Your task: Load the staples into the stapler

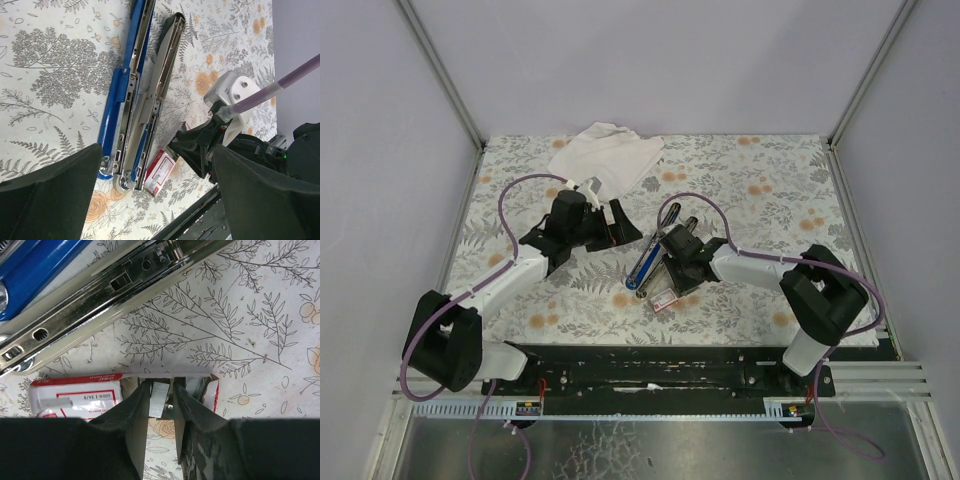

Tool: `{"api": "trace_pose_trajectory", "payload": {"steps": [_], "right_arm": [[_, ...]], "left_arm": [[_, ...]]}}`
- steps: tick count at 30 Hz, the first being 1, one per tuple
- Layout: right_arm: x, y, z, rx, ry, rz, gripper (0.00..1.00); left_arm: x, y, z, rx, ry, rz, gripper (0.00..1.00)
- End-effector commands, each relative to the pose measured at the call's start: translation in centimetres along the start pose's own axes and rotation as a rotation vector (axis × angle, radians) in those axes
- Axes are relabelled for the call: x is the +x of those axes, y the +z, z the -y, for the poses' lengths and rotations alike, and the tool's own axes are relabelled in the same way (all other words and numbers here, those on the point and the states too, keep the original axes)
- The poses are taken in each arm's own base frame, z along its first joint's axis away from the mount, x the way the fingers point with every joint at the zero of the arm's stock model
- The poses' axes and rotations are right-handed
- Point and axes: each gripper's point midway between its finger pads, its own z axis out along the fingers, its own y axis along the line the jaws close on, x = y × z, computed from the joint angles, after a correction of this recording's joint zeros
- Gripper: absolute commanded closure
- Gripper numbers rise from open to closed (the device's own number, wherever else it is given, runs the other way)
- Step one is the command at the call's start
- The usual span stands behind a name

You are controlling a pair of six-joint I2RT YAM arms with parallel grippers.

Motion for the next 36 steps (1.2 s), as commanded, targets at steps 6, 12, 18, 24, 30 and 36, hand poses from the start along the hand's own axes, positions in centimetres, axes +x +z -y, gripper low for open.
{"api": "trace_pose_trajectory", "payload": {"steps": [6,12,18,24,30,36], "right_arm": [[-0.3,0.5,-0.4,0.003,-0.004,0.003,0.71],[-1.5,-0.7,-0.5,0.004,0.015,0.032,0.82],[-3.8,-3.6,-0.3,0.014,0.024,0.106,0.83],[-4.1,-4.6,-0.2,0.011,0.031,0.126,0.83],[-3.9,-4.5,-0.5,-0.013,0.052,0.136,0.83],[-3.5,-4.7,0.1,-0.01,0.069,0.148,0.83]], "left_arm": [[-0.4,-0.6,-0.8,-0.02,0.012,0.017,0.08],[1.1,0.6,-1.8,-0.015,-0.017,-0.028,0.08],[3.8,2.3,-2.6,0.005,-0.046,-0.085,0.09],[5.5,4.2,-2.1,0.04,-0.034,-0.136,0.09],[7.2,6.1,-2.7,0.027,-0.024,-0.195,0.1],[9.7,7.0,-3.3,0.0,-0.035,-0.255,0.1]]}}
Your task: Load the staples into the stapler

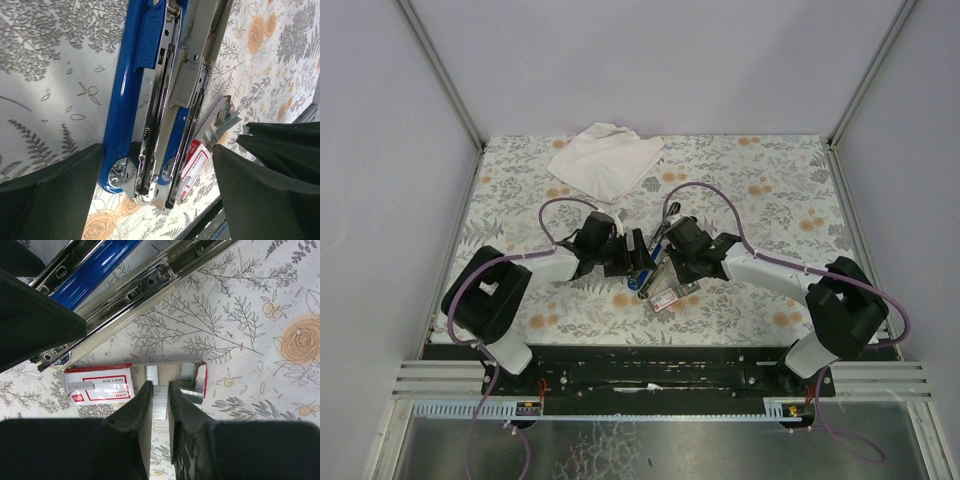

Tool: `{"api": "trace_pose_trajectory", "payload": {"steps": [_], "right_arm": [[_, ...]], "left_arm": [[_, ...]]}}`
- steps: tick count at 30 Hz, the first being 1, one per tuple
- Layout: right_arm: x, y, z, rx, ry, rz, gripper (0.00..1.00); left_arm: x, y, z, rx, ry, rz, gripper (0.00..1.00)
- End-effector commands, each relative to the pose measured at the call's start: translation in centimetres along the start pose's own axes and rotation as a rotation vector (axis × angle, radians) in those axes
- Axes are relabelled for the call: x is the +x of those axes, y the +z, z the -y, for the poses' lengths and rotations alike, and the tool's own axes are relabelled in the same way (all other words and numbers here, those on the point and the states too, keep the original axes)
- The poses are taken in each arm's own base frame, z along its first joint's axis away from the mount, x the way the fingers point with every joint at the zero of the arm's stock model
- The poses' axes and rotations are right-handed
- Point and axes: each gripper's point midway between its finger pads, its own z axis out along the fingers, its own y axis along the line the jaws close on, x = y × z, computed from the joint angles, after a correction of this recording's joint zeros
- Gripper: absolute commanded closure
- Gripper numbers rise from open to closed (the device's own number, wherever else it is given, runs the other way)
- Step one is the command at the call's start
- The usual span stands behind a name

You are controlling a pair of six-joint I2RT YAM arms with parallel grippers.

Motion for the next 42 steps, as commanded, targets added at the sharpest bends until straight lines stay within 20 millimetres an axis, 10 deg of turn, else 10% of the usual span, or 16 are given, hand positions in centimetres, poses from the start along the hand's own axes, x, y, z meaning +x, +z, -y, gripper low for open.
{"api": "trace_pose_trajectory", "payload": {"steps": [1,16,21,31,42], "right_arm": [[-1.0,-1.2,0.2,-0.008,0.036,0.062,0.83],[-2.6,-2.2,2.8,0.032,0.126,0.14,0.82],[-3.0,-2.2,2.8,0.036,0.173,0.169,0.82],[-2.4,-2.4,2.6,0.055,0.262,0.217,0.83],[-1.6,-1.5,1.6,0.091,0.302,0.203,0.83]], "left_arm": [[0.6,1.1,1.0,0.028,0.023,-0.011,0.1],[4.0,3.5,8.1,0.196,0.077,-0.084,0.11],[-0.7,-0.1,8.3,0.117,0.106,0.049,0.1],[-14.4,-13.9,5.3,-0.032,0.117,0.369,0.06],[-17.5,-18.4,0.2,-0.254,0.149,0.505,0.03]]}}
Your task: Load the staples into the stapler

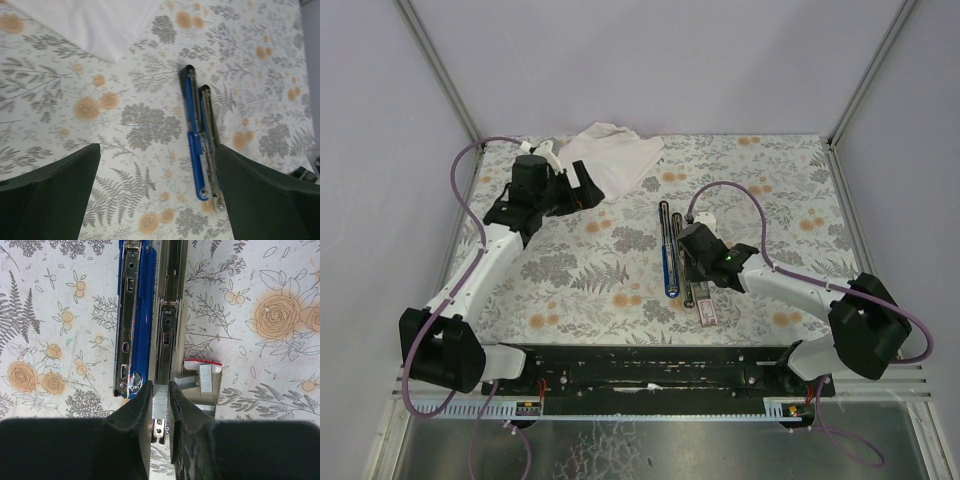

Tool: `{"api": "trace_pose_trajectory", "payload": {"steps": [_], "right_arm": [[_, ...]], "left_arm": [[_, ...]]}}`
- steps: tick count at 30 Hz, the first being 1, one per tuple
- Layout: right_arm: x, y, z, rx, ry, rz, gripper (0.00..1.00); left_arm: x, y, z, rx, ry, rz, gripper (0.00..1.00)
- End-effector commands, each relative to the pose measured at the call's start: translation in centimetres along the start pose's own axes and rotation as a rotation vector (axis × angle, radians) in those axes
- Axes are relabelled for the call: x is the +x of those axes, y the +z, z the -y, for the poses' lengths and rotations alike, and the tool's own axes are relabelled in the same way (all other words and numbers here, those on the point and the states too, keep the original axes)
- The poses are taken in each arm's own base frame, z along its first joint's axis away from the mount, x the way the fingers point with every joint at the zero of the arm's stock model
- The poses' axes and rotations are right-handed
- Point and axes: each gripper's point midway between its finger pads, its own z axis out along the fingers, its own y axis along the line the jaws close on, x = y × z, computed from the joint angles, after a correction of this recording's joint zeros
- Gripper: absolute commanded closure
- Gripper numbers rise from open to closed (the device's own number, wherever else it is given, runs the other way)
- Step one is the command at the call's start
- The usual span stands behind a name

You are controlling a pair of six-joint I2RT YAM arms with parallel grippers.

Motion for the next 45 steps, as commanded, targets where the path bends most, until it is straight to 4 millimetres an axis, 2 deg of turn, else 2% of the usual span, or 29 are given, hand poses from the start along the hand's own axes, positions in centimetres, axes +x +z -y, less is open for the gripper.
{"api": "trace_pose_trajectory", "payload": {"steps": [1,37,45], "right_arm": [[-0.9,0.2,-0.6,0.024,0.036,0.049,0.83],[1.1,1.8,-1.0,0.029,-0.003,-0.016,0.85],[1.0,1.8,-1.1,0.024,0.005,-0.014,0.85]], "left_arm": [[-0.8,-1.0,-2.2,-0.073,0.03,0.018,0.03],[-0.9,-1.1,-3.6,-0.015,-0.063,0.006,0.03],[-0.9,-1.0,-3.7,0.001,-0.082,0.001,0.03]]}}
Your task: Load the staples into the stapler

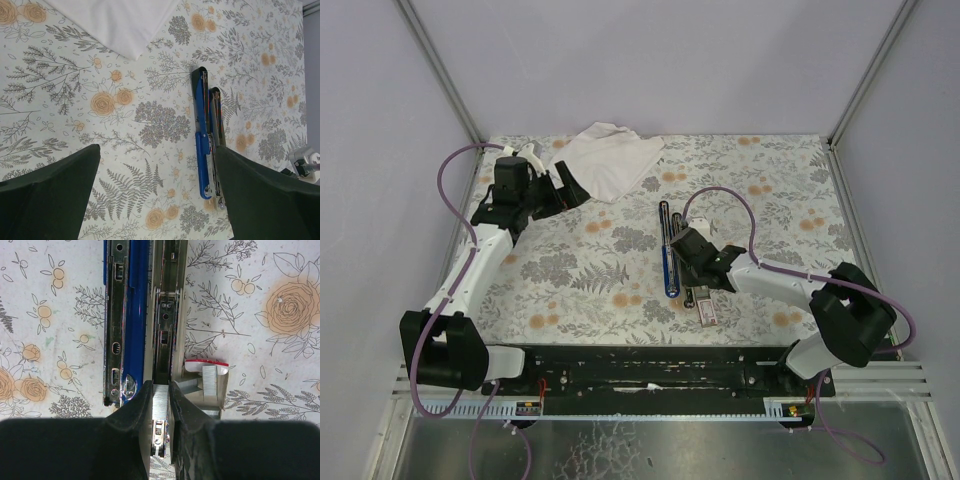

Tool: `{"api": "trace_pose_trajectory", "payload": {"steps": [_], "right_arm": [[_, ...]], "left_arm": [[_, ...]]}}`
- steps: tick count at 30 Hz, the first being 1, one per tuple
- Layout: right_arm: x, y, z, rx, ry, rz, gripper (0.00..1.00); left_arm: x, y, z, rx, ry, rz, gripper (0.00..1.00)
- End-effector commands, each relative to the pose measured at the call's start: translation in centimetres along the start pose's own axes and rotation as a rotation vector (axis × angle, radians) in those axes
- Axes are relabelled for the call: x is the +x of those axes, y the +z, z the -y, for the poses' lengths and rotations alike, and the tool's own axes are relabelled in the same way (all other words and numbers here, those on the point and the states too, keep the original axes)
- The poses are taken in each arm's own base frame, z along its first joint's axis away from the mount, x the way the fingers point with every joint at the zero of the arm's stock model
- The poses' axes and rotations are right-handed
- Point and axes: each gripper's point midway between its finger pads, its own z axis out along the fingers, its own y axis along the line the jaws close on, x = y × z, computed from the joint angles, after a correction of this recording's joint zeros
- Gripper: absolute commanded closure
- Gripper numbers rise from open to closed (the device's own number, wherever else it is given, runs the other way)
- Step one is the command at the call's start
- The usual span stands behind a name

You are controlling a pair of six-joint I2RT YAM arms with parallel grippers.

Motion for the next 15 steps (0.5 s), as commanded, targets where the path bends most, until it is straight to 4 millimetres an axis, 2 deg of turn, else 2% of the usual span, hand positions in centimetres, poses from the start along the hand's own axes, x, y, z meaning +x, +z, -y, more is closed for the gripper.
{"api": "trace_pose_trajectory", "payload": {"steps": [1,8,15], "right_arm": [[-1.0,-0.3,-1.1,-0.026,0.016,0.034,0.85],[-0.7,-0.1,-0.9,-0.014,0.008,0.023,0.83],[-1.7,-1.0,-0.8,-0.003,-0.009,0.037,0.59]], "left_arm": [[-0.5,-0.1,0.4,0.039,-0.009,0.018,0.03],[-0.5,-0.1,0.3,0.043,-0.013,0.019,0.03],[-0.6,-0.2,0.3,0.046,-0.015,0.02,0.03]]}}
